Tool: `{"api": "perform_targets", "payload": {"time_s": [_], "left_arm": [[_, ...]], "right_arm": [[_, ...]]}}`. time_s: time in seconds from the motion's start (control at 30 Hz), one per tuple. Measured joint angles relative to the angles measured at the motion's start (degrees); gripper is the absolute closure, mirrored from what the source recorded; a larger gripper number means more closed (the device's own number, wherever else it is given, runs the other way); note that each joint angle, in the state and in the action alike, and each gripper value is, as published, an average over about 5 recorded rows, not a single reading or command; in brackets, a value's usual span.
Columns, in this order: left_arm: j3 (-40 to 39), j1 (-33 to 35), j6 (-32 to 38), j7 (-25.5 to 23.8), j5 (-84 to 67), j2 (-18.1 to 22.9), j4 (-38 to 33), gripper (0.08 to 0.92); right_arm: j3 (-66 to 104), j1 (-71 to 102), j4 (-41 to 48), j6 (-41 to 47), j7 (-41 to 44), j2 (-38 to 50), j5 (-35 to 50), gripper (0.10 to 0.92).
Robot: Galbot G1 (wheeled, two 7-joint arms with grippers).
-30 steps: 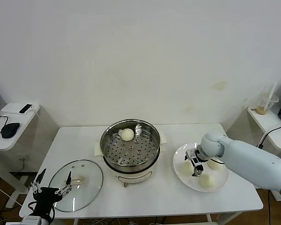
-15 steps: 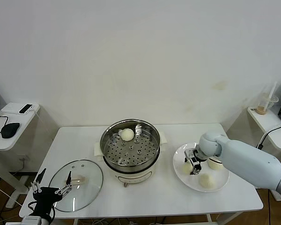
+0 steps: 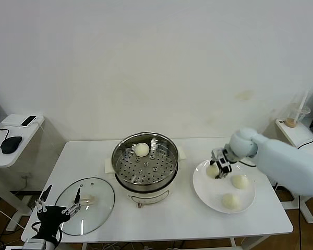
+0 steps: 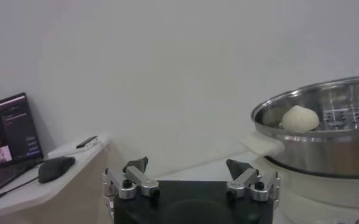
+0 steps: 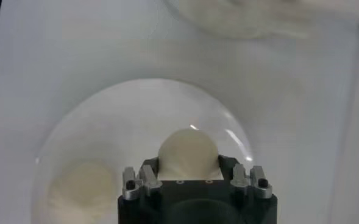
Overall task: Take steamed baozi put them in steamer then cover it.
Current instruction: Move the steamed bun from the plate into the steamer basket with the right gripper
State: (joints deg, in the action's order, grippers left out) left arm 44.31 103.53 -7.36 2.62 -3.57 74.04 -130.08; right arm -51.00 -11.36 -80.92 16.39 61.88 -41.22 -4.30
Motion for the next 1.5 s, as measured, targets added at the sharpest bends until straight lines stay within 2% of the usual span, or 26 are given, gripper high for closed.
{"api": "perform_targets", "payload": {"time_s": [0.33, 0.87, 1.2, 1.5], "left_arm": [[-0.24, -0.53, -0.1, -0.01, -0.11, -0.18, -0.2, 0.177], [1.03, -1.25, -0.36, -0.05, -0.53, -0.17, 0.4, 0.177], [0.98, -2.0, -0.38, -0.14, -0.57, 0.15, 0.94, 0.177], [1.07, -2.29, -0.31, -0.16, -0.6, 0.1, 1.2, 0.177]], "right_arm": [[-5.39, -13.75, -1.05, 2.99, -1.57, -5.38, 8.93, 0.399], [-11.71, -17.15, 2.72, 11.81, -8.2, -24.6, 22.31, 0.397], [-13.98, -13.75, 8.25, 16.35, -12.04, -34.21, 25.92, 0.397], [-14.94, -11.39, 12.54, 18.13, -13.16, -39.42, 26.55, 0.39]]}}
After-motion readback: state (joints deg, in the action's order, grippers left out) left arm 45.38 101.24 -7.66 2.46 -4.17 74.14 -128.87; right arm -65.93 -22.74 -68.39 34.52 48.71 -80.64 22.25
